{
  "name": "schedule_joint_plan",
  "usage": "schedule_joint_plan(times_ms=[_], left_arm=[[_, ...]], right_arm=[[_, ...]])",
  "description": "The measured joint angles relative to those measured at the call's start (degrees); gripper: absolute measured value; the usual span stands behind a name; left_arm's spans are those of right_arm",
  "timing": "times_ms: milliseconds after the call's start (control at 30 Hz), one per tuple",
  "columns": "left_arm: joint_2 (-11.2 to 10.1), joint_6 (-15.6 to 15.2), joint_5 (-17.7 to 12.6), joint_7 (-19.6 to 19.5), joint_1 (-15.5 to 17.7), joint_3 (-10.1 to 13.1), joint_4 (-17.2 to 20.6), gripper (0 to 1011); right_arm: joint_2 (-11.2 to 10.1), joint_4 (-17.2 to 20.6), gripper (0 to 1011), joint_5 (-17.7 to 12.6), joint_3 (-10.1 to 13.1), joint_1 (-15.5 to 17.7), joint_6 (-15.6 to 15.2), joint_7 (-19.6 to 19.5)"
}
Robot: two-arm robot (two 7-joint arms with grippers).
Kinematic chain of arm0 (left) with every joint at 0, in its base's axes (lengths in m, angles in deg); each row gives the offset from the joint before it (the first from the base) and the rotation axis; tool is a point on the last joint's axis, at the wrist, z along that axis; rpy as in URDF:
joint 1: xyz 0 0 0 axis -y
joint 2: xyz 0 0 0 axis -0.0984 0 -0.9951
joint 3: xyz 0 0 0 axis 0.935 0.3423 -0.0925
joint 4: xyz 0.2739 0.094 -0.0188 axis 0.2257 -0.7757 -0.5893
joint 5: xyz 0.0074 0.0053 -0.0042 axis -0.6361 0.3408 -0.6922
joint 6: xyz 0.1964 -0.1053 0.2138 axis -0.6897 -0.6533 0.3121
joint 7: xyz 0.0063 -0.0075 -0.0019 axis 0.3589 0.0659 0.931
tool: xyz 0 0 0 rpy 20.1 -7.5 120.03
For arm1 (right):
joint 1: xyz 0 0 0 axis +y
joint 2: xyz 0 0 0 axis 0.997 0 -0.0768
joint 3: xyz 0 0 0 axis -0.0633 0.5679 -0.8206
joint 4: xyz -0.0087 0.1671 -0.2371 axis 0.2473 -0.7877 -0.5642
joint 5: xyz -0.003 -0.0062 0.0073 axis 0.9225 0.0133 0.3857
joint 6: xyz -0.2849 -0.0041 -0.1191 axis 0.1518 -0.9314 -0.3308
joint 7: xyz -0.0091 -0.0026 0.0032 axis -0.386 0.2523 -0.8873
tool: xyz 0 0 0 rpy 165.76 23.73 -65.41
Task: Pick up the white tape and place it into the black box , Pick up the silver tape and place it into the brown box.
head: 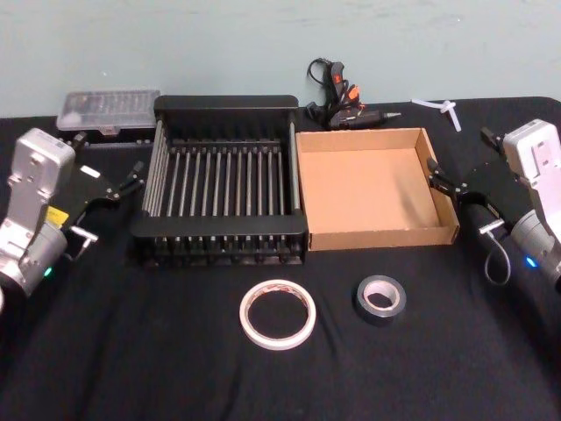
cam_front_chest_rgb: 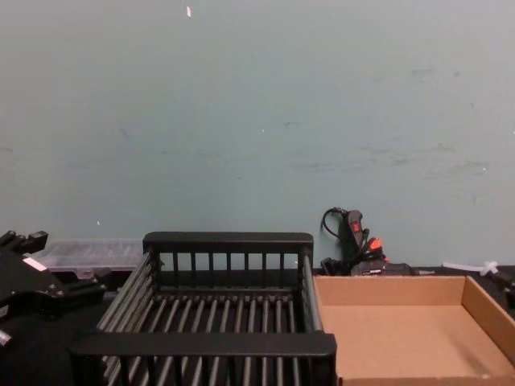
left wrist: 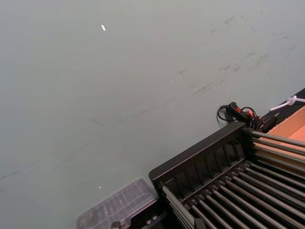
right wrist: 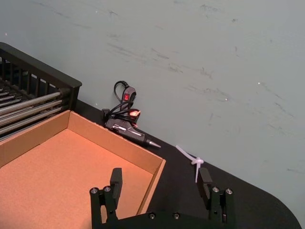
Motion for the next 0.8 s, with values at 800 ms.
schedule_joint_plan(times_ms=[800], left_arm=[[0.00, 0.00, 0.00, 0.00, 0.00, 0.00, 0.00, 1001]], right_arm=[[0.00, 0.00, 1002, 0.00, 0.00, 0.00, 0.00, 0.00]])
